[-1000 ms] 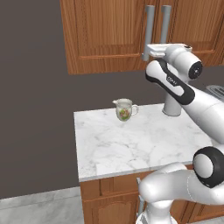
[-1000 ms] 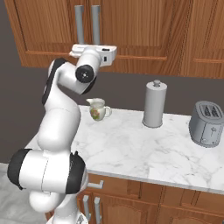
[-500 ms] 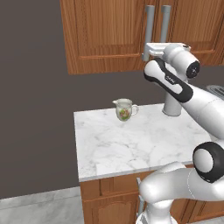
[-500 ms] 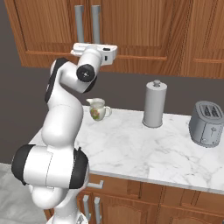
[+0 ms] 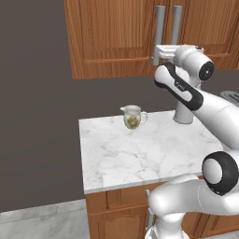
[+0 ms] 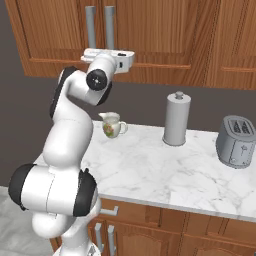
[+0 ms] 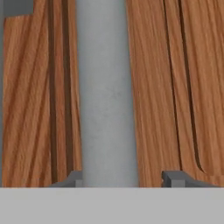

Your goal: Pick the sponge and sponge from the cabinet and place them on the counter.

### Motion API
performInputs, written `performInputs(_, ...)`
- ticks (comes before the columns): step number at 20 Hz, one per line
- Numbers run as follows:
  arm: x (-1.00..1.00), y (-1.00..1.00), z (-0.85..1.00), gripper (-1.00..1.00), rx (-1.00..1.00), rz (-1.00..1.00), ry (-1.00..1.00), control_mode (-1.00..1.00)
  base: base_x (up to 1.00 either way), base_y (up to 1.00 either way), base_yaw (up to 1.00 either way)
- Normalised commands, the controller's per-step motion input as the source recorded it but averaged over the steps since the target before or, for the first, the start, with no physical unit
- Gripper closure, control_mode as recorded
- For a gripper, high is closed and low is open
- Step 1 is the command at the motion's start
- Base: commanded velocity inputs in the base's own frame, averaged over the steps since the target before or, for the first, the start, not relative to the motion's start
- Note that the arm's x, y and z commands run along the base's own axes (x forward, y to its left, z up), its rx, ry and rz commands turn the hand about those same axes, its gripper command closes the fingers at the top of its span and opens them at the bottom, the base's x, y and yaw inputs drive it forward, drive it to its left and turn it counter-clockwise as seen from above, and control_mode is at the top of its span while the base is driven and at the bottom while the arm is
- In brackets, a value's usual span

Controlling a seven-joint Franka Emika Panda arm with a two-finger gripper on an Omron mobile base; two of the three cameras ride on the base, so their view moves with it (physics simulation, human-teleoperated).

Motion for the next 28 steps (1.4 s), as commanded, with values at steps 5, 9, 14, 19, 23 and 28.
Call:
performInputs(5, 0.33, -0.02, 0.0, 1.0, 0.0, 0.02, 0.32, -1.0, 0.0, 0.0, 0.0)
performInputs(9, 0.22, -0.02, -0.01, 1.0, 0.0, 0.03, 0.23, -1.0, 0.0, 0.0, 0.0)
performInputs(14, 0.17, -0.06, -0.04, 1.0, 0.0, 0.03, 0.2, -1.0, 0.0, 0.0, 0.0)
performInputs(19, 0.16, -0.14, -0.06, 1.0, 0.0, 0.02, 0.2, -1.0, 0.0, 0.0, 0.0)
performInputs(23, 0.02, -0.29, 0.0, 1.0, 0.0, 0.03, 0.12, -1.0, 0.0, 0.0, 0.0)
performInputs(28, 0.0, -0.36, 0.0, 1.0, 0.0, 0.03, 0.07, -1.0, 0.0, 0.0, 0.0)
